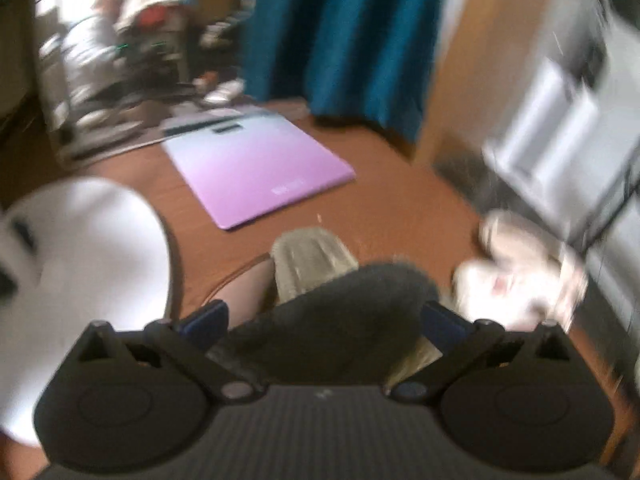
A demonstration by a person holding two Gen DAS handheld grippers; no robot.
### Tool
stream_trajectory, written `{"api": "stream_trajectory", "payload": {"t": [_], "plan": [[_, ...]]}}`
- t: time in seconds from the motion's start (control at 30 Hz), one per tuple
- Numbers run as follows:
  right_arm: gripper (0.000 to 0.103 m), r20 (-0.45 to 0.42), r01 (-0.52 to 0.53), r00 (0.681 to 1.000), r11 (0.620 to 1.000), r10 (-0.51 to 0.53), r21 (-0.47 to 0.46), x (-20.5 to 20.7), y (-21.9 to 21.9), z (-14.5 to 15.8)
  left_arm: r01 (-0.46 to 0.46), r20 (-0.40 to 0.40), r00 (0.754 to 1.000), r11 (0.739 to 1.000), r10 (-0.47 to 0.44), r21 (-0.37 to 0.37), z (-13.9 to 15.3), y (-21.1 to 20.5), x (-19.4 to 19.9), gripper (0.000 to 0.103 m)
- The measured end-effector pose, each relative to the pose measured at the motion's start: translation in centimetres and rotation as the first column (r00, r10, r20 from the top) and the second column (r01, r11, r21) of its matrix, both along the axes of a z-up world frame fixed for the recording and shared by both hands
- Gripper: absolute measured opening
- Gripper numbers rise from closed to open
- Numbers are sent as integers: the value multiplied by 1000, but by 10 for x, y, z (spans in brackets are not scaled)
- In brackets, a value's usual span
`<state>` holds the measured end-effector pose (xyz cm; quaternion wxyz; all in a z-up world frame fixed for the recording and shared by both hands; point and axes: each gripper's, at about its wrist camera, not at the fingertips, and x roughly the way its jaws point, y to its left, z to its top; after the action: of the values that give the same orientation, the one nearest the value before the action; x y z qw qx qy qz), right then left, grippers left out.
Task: Organize scattered shoes
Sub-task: 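Grasp the second black slipper with the left tool while the right tool holds the first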
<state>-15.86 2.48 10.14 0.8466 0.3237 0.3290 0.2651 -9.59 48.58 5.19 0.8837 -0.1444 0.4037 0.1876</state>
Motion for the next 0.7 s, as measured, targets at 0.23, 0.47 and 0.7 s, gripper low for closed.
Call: {"api": "stream_trajectory", "payload": {"t": [0.23, 0.47, 0.7], "plan": [[101, -179, 106, 981, 983, -78, 148, 4, -10, -4, 184, -129, 978, 965, -162, 186, -36, -41, 14, 102], [102, -88, -62, 994, 993, 71, 102, 5, 38, 15, 281, -186, 954, 917, -234, 283, -59, -62, 19, 102], [102, -112, -86, 989, 994, 93, 68, 0, 46, 8, 250, -154, 964, 936, -217, 249, -53, -36, 26, 93]]}}
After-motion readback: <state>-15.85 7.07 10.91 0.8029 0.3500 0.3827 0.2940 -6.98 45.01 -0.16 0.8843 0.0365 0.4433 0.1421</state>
